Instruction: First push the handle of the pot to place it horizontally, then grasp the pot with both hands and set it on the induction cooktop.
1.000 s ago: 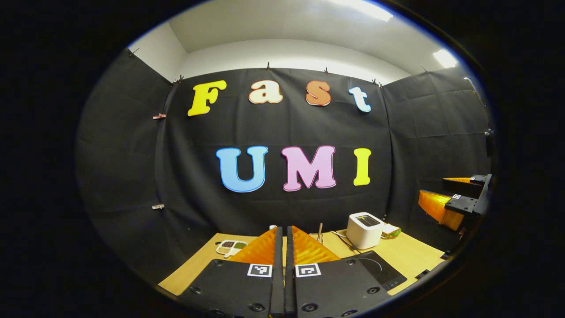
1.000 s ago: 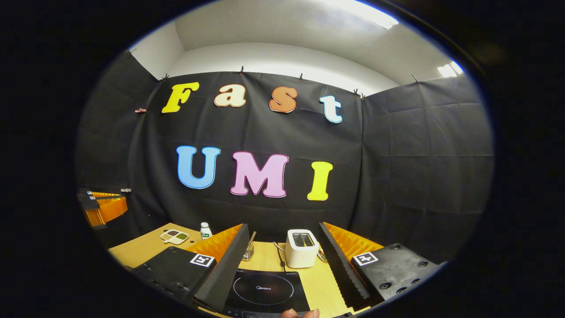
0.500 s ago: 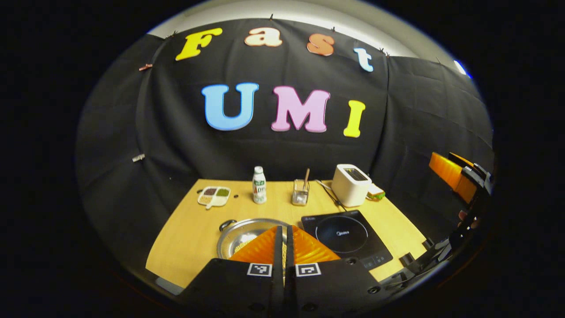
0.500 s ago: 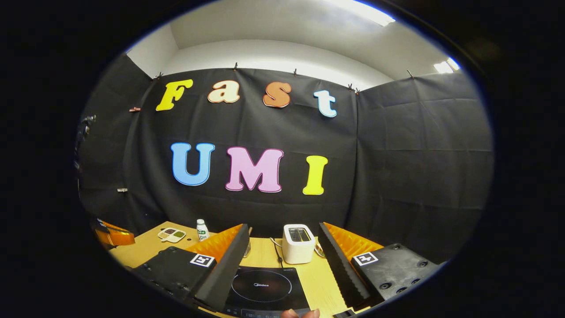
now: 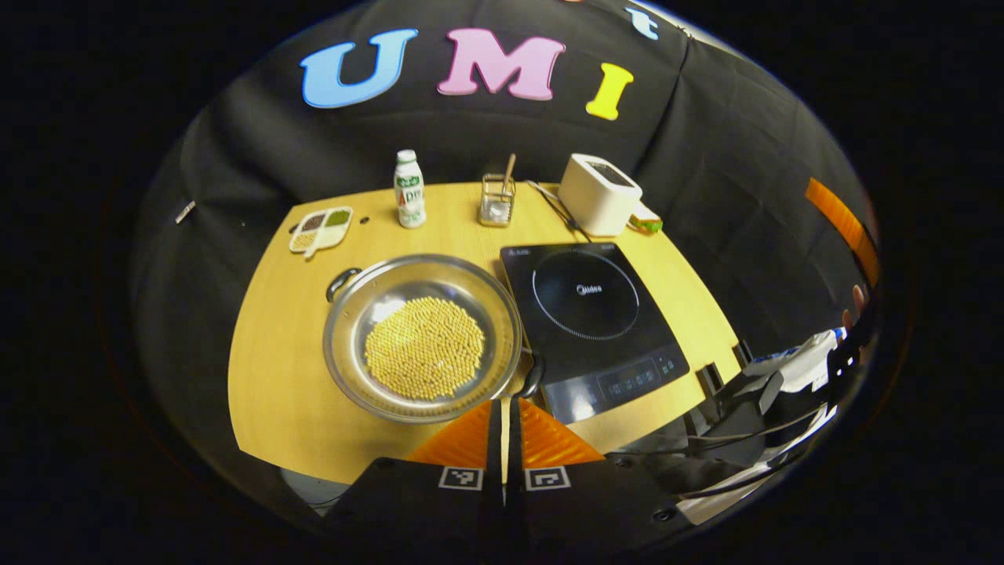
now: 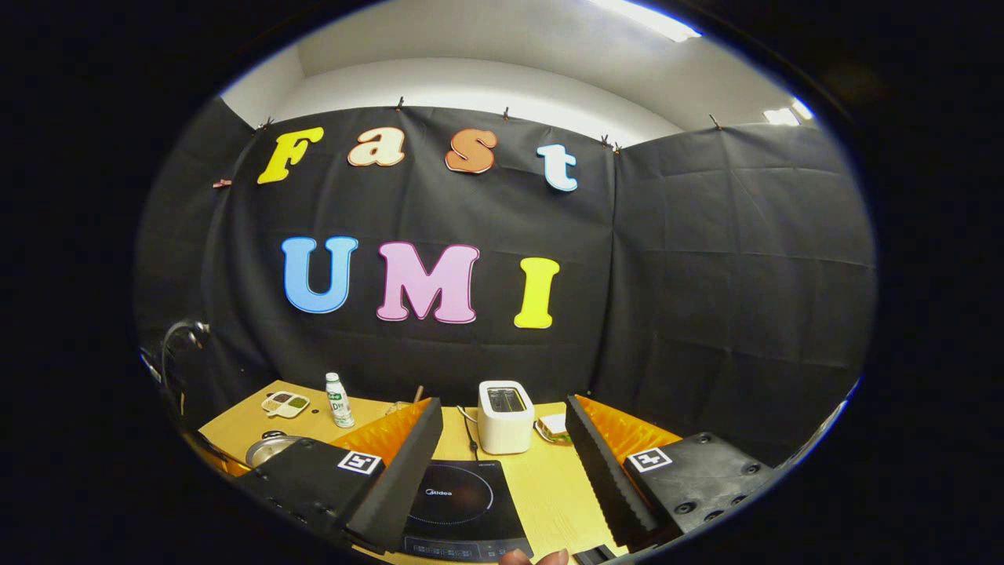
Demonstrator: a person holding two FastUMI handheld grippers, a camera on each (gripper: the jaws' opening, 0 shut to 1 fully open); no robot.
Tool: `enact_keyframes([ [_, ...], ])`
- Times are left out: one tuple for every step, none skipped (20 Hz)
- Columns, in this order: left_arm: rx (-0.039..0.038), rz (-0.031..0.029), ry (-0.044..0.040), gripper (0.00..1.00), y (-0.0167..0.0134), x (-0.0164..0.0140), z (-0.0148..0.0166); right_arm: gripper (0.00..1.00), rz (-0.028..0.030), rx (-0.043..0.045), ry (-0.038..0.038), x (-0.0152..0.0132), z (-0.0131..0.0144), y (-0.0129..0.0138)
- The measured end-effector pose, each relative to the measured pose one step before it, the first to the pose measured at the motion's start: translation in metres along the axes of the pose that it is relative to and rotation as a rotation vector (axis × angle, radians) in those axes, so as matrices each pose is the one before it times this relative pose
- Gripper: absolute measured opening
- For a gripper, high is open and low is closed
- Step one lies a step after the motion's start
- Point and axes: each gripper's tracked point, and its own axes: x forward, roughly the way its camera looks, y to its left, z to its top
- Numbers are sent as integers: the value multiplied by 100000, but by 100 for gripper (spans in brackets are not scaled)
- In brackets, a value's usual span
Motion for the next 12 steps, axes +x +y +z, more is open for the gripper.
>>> enact_keyframes([
  [1725,-709,3951,5,-159,864,-841,98,-1016,-78,411,-90,-121,-590],
  [1413,-745,4002,5,-46,853,-765,98,-1006,27,251,-113,-131,-586],
  [758,-1148,4053,5,-168,914,-721,98,-1125,78,521,-43,-203,-552],
  [537,-854,3552,5,-119,986,-438,98,-936,246,594,-138,-172,-522],
  [716,-370,3710,5,-132,942,-446,98,-842,386,523,-70,-141,-477],
  [1091,163,3154,5,65,1021,-413,98,-829,471,326,-11,-77,-499],
  [1211,54,3933,5,-40,948,-310,98,-708,423,382,-93,-134,-363],
  [941,75,2666,5,-12,669,-153,98,-631,227,367,-78,-96,-409],
  [1128,-63,3157,5,4,668,-148,98,-555,89,347,-106,-98,-354],
  [1199,-88,2610,6,-29,685,-348,98,-419,-62,422,-80,-88,-272],
  [957,452,2622,5,74,712,-145,98,-378,-67,342,-40,-64,-251],
  [322,821,2009,5,291,742,-21,98,-281,100,326,-88,-108,-223],
])
